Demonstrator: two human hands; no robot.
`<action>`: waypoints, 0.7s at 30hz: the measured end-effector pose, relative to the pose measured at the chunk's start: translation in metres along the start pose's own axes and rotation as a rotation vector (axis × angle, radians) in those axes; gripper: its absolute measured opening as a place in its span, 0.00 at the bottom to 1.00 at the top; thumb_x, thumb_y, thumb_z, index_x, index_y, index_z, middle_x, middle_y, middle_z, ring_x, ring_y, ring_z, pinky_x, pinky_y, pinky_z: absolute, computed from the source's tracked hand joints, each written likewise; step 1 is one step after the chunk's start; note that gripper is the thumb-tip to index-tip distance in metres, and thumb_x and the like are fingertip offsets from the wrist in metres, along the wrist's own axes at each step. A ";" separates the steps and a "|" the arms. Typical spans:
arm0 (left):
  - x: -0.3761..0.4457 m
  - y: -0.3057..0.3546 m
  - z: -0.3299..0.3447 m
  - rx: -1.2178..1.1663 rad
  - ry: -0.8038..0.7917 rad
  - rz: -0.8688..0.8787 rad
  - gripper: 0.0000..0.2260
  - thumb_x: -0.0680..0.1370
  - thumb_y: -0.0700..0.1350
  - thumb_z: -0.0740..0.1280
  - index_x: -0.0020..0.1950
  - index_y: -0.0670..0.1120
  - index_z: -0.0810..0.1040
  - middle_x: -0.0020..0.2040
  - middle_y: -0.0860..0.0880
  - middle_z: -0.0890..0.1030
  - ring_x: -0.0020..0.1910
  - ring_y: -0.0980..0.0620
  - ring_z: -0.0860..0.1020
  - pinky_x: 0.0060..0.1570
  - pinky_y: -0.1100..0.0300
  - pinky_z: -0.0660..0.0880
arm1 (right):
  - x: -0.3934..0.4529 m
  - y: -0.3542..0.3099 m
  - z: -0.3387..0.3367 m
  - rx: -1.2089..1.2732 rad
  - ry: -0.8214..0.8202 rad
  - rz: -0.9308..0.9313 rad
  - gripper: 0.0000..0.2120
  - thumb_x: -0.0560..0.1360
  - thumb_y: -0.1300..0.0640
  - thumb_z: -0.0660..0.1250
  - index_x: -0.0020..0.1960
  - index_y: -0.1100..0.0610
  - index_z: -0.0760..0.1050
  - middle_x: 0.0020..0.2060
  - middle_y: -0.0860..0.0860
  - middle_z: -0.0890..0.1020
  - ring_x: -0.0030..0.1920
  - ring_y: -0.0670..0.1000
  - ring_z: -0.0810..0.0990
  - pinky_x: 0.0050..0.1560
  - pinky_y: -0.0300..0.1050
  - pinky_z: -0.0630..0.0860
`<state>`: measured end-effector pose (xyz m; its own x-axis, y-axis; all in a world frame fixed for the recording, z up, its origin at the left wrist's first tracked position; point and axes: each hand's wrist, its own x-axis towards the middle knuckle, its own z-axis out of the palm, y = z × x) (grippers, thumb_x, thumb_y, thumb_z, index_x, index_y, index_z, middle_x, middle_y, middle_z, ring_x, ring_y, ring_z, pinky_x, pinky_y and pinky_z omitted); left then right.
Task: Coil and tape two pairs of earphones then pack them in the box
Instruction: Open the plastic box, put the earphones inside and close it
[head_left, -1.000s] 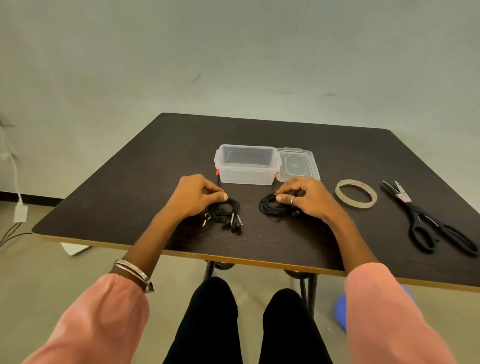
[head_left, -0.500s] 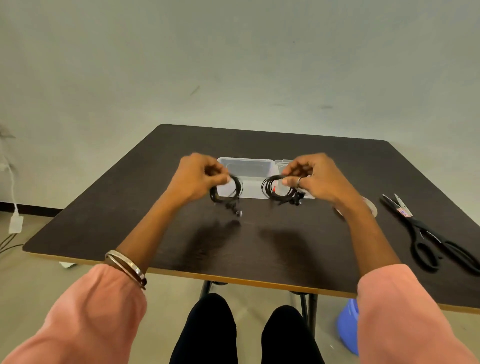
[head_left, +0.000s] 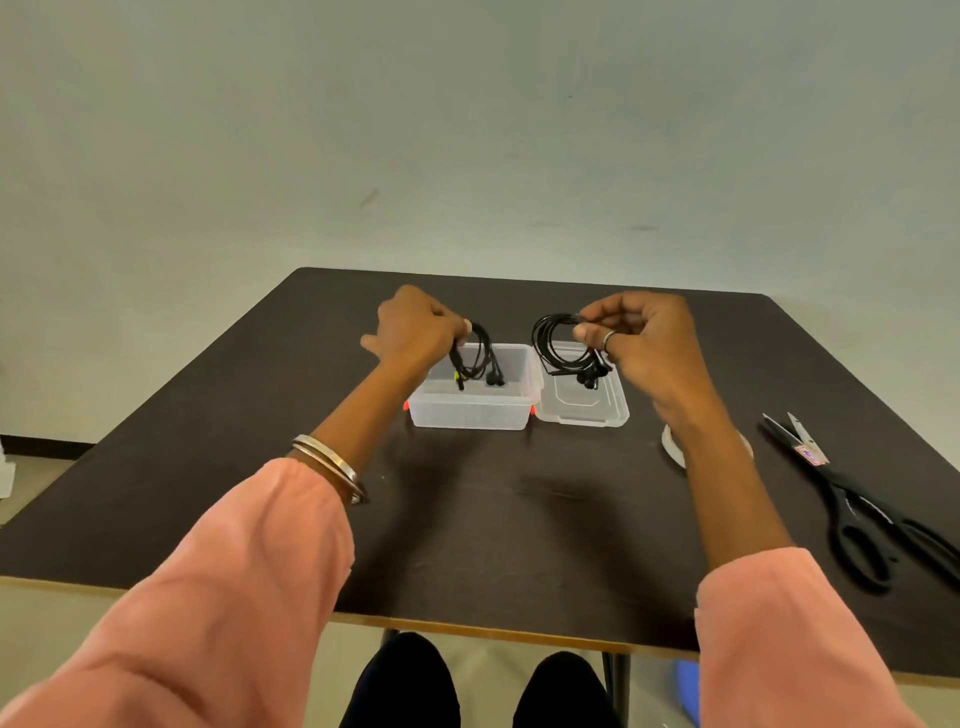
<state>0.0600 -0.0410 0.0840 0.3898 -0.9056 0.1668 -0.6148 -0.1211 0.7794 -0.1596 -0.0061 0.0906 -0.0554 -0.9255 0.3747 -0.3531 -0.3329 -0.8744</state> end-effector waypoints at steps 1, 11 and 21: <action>0.000 -0.005 0.005 0.057 0.002 -0.015 0.04 0.68 0.43 0.74 0.34 0.46 0.84 0.34 0.52 0.81 0.39 0.54 0.75 0.63 0.41 0.60 | 0.000 0.003 0.001 -0.011 -0.001 0.005 0.06 0.69 0.63 0.76 0.44 0.55 0.82 0.36 0.51 0.84 0.34 0.44 0.79 0.34 0.33 0.73; 0.004 -0.035 0.019 0.733 0.066 0.241 0.10 0.74 0.43 0.70 0.36 0.47 0.72 0.62 0.38 0.75 0.72 0.34 0.59 0.66 0.33 0.54 | -0.001 0.010 0.020 -0.068 -0.004 -0.002 0.06 0.69 0.63 0.76 0.44 0.55 0.82 0.37 0.52 0.84 0.34 0.44 0.79 0.36 0.32 0.75; 0.016 -0.039 0.018 0.597 -0.125 0.026 0.15 0.72 0.42 0.73 0.58 0.45 0.77 0.71 0.37 0.65 0.75 0.33 0.52 0.67 0.31 0.52 | 0.007 0.004 0.031 -0.104 0.025 -0.005 0.06 0.69 0.62 0.75 0.42 0.53 0.81 0.33 0.46 0.82 0.30 0.37 0.78 0.33 0.29 0.72</action>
<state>0.0781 -0.0580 0.0457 0.3087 -0.9477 0.0809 -0.9152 -0.2728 0.2966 -0.1329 -0.0198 0.0804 -0.0761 -0.9186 0.3877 -0.4488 -0.3157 -0.8360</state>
